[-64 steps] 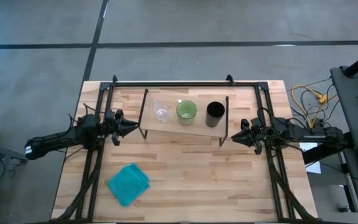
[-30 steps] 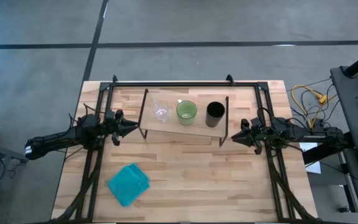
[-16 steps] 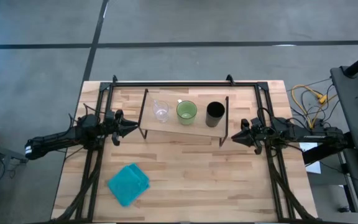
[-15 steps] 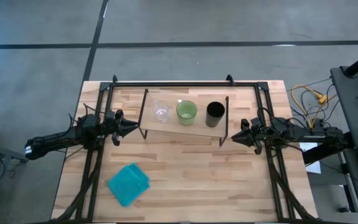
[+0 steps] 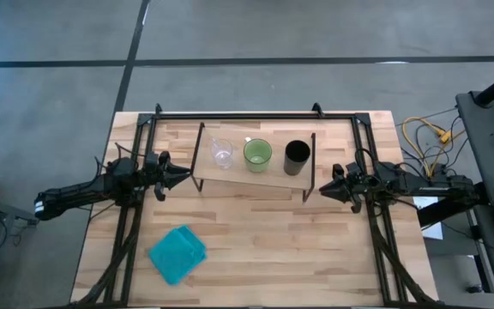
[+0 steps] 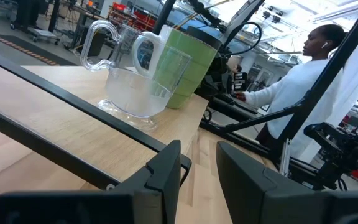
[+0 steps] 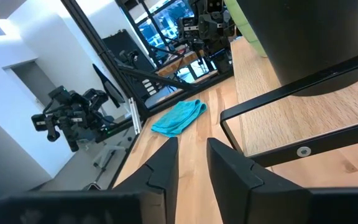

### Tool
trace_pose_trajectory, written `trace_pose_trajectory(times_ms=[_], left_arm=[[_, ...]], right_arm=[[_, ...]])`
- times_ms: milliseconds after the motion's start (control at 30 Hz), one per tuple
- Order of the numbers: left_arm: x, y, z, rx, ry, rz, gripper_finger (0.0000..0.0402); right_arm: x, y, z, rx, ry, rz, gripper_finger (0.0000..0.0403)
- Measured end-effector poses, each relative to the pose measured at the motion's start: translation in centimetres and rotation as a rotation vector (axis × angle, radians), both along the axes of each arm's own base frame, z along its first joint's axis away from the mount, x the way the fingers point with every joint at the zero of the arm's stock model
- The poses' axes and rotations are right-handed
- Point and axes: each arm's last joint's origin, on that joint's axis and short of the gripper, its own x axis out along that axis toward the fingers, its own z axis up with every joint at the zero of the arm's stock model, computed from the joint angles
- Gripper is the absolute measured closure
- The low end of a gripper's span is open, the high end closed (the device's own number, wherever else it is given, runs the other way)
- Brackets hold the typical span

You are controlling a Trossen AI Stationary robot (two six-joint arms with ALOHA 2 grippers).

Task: Stack small to large cups/mugs on shelf
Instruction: Return to Home Position

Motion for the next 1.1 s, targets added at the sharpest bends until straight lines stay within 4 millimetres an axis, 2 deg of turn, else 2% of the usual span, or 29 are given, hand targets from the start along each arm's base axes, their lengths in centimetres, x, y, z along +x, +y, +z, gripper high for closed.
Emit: trace_pose_trajectory(times_ms=[1100], left_arm=[[0.00,0.00,0.00,0.000,0.000,0.000,0.0311]], right_arm=[[0.00,0.00,0.00,0.000,0.000,0.000,0.0334]])
